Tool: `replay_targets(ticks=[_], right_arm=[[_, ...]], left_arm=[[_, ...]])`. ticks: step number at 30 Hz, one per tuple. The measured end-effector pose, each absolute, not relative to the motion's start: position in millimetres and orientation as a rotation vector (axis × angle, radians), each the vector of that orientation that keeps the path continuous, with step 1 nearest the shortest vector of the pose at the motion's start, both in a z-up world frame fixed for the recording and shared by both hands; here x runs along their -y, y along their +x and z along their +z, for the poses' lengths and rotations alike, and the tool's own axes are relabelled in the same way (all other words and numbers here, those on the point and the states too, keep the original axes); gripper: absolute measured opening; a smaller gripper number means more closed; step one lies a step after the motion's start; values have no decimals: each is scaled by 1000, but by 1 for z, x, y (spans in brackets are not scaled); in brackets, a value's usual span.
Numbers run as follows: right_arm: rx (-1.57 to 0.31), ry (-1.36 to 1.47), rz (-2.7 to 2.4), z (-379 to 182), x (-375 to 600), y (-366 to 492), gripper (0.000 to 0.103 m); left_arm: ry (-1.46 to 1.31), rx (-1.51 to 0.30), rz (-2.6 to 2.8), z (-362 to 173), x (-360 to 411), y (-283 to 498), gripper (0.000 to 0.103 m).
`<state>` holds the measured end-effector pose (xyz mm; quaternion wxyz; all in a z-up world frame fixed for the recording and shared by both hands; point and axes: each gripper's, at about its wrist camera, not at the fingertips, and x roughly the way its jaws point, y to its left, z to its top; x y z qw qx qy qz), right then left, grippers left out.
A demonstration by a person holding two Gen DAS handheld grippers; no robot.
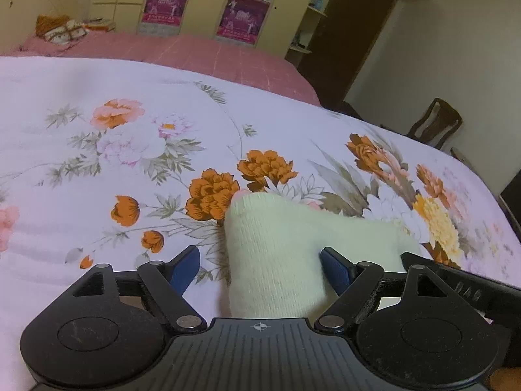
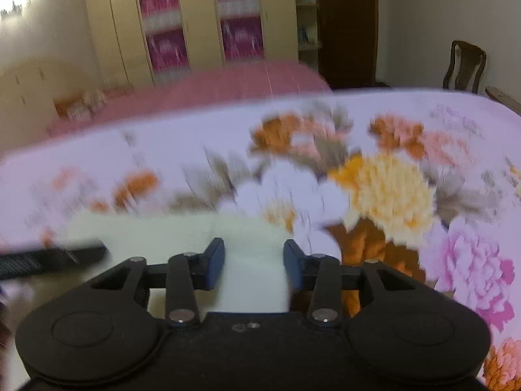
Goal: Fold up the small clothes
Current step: 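Open the right gripper and hold both tools above the folded bundle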
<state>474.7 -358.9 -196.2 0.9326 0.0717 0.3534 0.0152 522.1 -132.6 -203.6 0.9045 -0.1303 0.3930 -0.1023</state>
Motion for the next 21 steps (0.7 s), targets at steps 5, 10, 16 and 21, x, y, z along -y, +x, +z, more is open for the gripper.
replay_targets(ticks=[5,10,16,21], right_arm=[[-677,228,25,-177,369,459,43],[-715,114,53,-189,354,447,45],[-680,170,56,-171,358,417,45],[-702,98,77,-174,348,389,48]], left_arm=[[-284,-822,-214,-198,130,508,81],[-277,-820,-233,-198,128,482,81],[-272,-826,-237,-197,125,463,81],[-269,-830,-239,-198,124,449,81]])
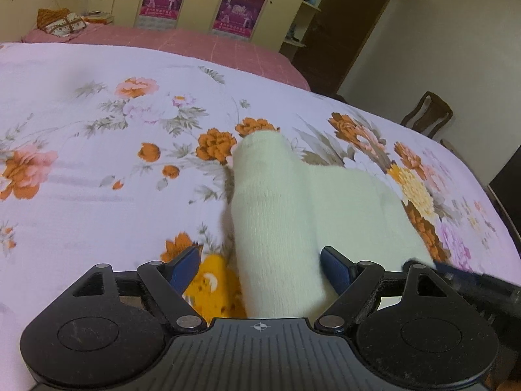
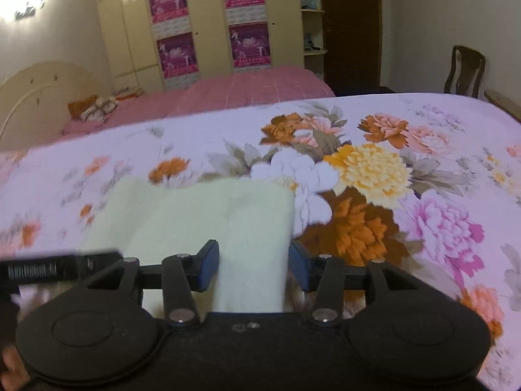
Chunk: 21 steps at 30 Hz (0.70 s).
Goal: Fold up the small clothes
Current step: 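Open the right gripper and hold both tools above the folded bundle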
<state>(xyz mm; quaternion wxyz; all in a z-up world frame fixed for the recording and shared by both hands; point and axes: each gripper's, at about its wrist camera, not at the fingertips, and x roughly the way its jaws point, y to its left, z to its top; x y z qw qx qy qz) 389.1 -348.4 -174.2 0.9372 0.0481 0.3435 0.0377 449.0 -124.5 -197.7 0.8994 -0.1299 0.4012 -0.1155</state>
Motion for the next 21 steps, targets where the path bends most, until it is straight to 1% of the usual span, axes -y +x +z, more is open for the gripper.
replay_targets(ticks=[3,11,15,17,21], right_arm=[[-710,82,77,-181,347,378,49],[-703,114,79,-168,350,347,49],[-772,80,74,-184,349,332,49],[-797,115,77,-191,354,327,48],[-773,171,72,-183,359,310,48]], left_arm=[[-258,-829,-240,-198,126,441,81],[-247,-836,-245,-194,124,425,81],[-245,-839,-248,-195,122,416,81],[-238,-840,-253,-194,122,410,81],[-215,-851,-269,-192,120,390,81]])
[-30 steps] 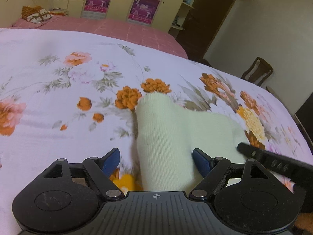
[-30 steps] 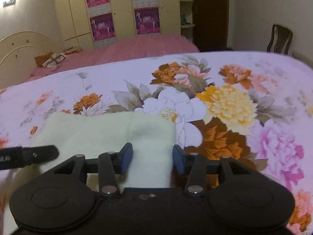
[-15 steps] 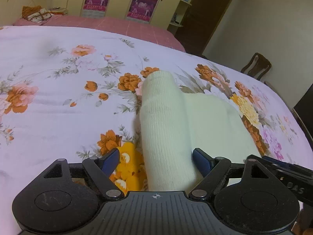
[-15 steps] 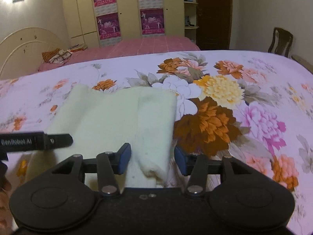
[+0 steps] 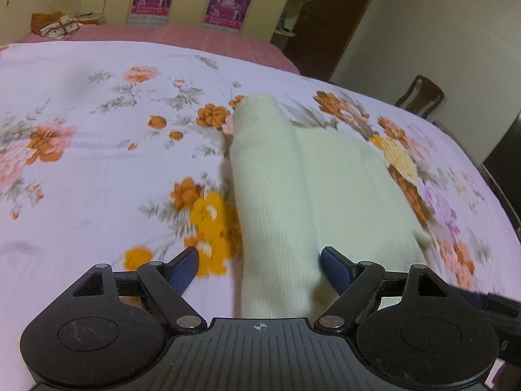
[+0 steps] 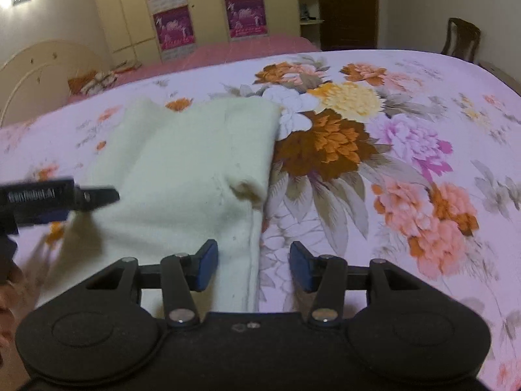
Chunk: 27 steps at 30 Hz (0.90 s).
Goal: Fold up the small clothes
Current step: 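Open the right gripper and hold both tools above the folded bundle, then move both grippers onto the end of the mint-green sweater bundle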
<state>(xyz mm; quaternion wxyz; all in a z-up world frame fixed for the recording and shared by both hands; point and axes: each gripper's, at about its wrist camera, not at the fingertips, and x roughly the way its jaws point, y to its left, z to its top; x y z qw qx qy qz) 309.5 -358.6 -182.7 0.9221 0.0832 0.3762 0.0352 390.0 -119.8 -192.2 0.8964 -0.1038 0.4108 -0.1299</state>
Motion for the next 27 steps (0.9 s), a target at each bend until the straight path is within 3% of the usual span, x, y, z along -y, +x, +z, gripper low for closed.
replay_targets(ticks=[7,16,21,27], right_arm=[[-826,150,70,-197,353,278,46],[-869,163,42,-186,348,248,47],[-761,257,63,-157,357,236,64],[-747,272,127,-152,367,276,66]], left_arm=[[-66,-841,-287,-202,125,340,81],[-125,-900,-276,-187,116,323,81],[-168,-867,-258,-170,115,323,81],[-176,-882,-240,-166,128,363,82]])
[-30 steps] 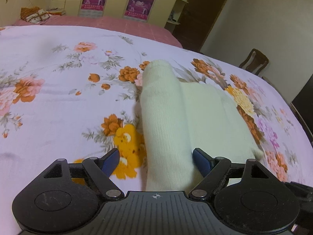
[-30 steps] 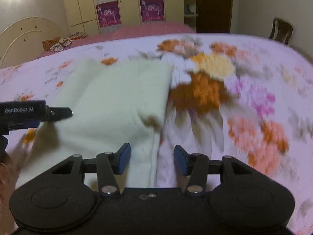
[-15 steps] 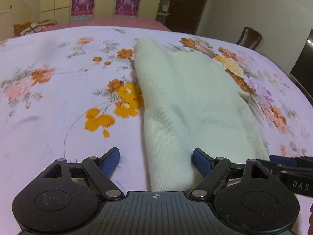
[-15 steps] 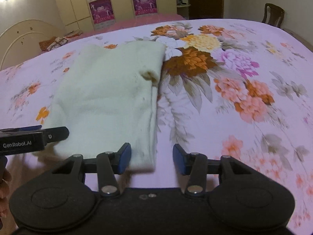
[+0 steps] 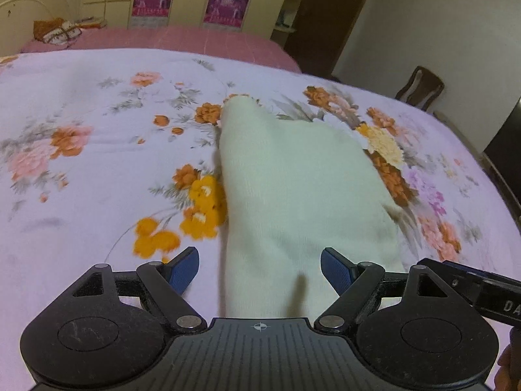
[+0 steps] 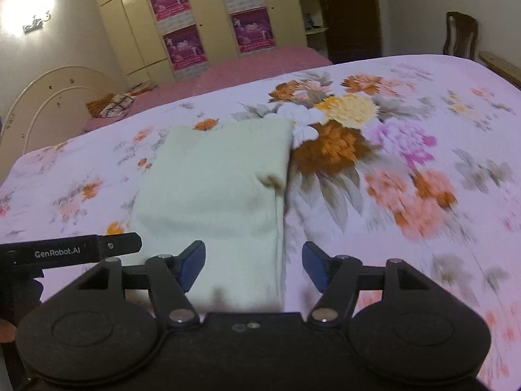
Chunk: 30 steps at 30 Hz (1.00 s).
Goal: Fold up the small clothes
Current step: 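Move both grippers onto the end of the mint-green sweater bundle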
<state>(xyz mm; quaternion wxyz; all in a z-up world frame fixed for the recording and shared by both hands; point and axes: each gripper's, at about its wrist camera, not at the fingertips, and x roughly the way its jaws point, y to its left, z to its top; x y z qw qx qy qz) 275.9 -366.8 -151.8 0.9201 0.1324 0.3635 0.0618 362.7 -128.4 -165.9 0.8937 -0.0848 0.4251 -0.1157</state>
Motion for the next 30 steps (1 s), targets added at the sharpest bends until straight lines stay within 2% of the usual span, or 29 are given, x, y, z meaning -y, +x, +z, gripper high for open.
replay_targets(ticks=[10,14,20,21,22,23,27,30], right_arm=[[-796,320,182,-171,383,344,69],[-820,332,200,-183,384,364,69],[-850,381,259,-199,387,382,69],[-850,397,265,-199,387,383,66],[-848,406,278,-198,387,384,58],[-849,407,296,-198,387,385,57],[-823,346,285,-192,387,387,62],[-834,389,276,-204,398,388,60]], left_arm=[[-239,-934,-208,-191,134,412,82],[-235,-929,-235,-196,138,420,88],[-252,-926,-256,-197,142,429,89],[-254,-925,-259,-197,143,429,89],[-251,-923,-261,-198,144,430,89],[-242,-919,-264,-198,145,431,89],[-235,-901,-275,-200,143,433,90],[-222,-889,-285,-201,143,431,90]])
